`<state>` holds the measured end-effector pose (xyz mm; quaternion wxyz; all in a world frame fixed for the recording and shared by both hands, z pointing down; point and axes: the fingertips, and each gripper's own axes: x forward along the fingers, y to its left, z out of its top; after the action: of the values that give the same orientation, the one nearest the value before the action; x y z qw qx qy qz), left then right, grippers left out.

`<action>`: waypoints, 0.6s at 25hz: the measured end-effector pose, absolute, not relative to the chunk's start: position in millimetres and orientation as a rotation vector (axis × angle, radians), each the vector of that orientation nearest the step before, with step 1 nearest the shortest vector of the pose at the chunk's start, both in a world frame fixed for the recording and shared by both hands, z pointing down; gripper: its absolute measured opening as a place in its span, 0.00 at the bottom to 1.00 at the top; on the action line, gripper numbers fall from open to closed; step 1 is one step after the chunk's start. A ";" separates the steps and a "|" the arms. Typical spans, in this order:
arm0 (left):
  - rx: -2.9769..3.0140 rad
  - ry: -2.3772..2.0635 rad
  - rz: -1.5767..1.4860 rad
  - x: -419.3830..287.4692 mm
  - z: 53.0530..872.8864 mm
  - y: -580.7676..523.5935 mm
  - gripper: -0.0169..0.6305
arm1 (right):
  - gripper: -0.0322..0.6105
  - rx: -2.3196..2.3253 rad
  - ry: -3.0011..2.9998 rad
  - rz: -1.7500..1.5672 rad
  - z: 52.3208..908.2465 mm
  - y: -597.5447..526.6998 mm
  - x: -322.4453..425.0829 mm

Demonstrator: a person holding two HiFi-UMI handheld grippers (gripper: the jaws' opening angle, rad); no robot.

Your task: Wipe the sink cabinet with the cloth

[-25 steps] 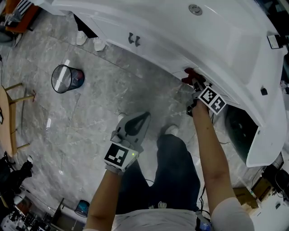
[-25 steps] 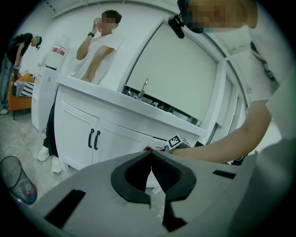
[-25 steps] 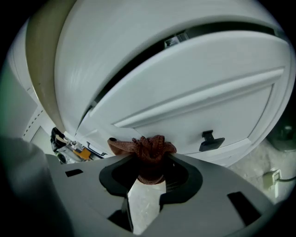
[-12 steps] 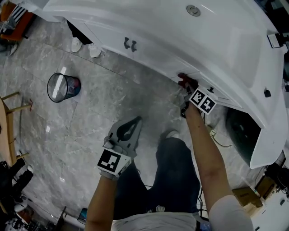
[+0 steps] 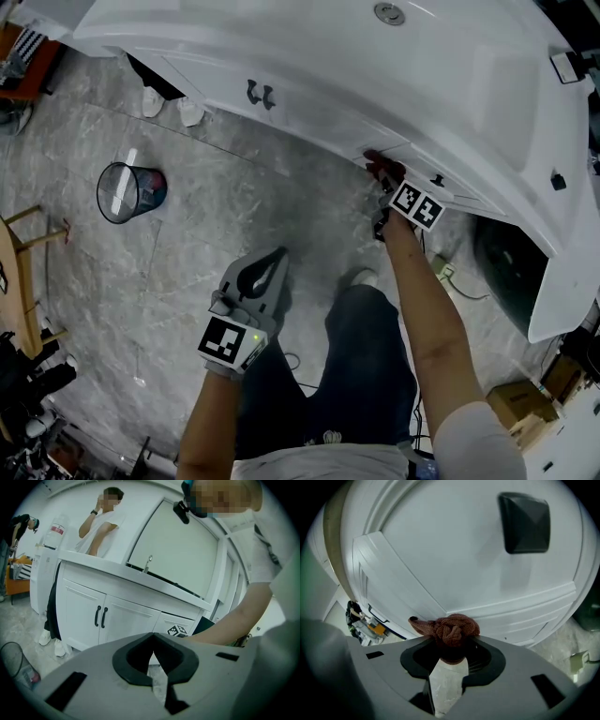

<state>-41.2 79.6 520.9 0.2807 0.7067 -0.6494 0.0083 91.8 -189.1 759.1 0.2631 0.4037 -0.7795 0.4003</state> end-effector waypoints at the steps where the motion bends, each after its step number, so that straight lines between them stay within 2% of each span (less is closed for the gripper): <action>1: 1.897 -1.736 0.025 -40.1 521.1 79.2 0.04 | 0.27 1.089 -2.112 1.090 760.7 -189.2 93.8; 15: 1.948 -1.667 0.066 3.2 521.9 54.8 0.04 | 0.27 1.152 -2.114 1.155 749.4 -204.7 159.0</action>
<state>3.2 54.8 521.9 0.2844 0.7281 -0.6232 0.0248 159.0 -204.7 749.4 0.2335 0.4194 -0.7700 0.4205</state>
